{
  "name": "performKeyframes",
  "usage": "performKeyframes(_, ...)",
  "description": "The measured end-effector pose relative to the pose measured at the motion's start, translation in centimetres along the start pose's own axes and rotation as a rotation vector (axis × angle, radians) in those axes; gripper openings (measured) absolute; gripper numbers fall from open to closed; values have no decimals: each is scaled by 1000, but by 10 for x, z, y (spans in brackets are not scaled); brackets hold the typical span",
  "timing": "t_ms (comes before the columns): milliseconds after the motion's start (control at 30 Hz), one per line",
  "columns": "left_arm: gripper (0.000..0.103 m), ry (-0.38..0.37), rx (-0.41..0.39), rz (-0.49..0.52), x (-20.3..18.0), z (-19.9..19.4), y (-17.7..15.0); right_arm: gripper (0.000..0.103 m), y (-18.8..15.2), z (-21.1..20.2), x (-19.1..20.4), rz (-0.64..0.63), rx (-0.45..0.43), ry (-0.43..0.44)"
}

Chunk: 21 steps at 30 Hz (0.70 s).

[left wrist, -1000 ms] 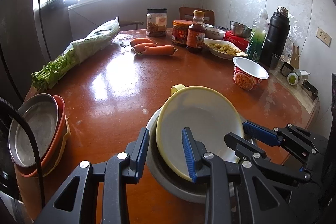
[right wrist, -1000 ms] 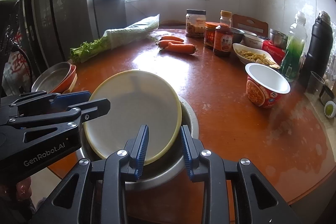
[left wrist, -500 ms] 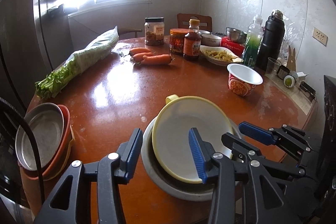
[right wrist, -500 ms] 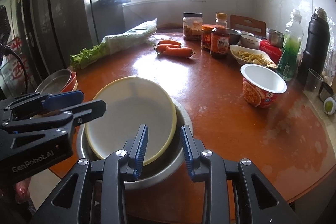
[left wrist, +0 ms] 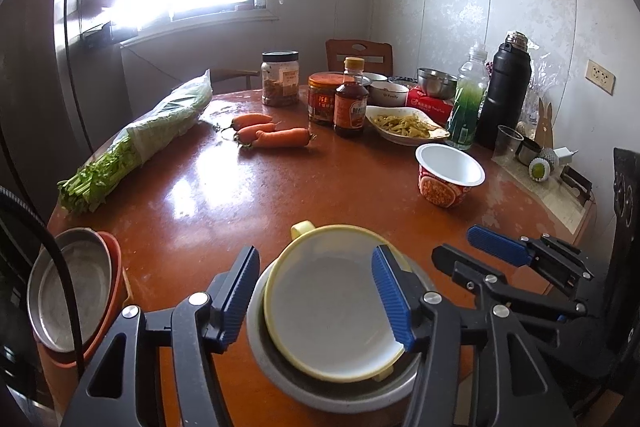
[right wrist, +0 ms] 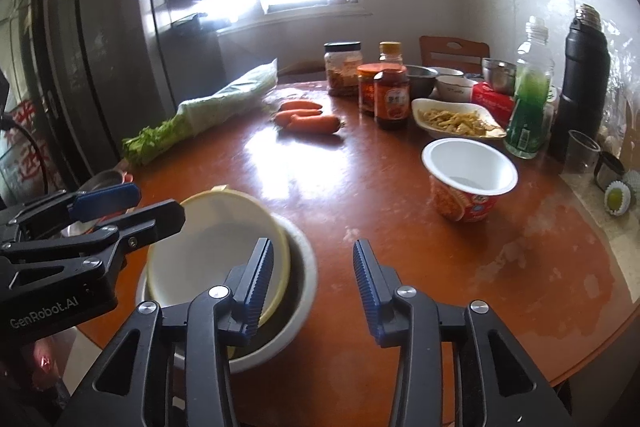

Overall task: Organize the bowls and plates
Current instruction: 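Move both grippers to the white red-printed paper bowl and grasp its rim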

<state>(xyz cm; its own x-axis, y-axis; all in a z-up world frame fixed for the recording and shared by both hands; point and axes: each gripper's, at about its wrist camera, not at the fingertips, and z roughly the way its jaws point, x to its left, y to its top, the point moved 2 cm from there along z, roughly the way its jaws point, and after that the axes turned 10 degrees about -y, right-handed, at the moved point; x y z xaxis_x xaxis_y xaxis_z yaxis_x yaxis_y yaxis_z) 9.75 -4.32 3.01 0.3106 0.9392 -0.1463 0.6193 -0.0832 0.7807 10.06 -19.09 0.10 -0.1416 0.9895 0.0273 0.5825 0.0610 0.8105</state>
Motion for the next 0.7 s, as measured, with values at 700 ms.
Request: performKeyframes(700,60,-61,83,50,-34,75,55,48,44,51,-107,152,35,-159)
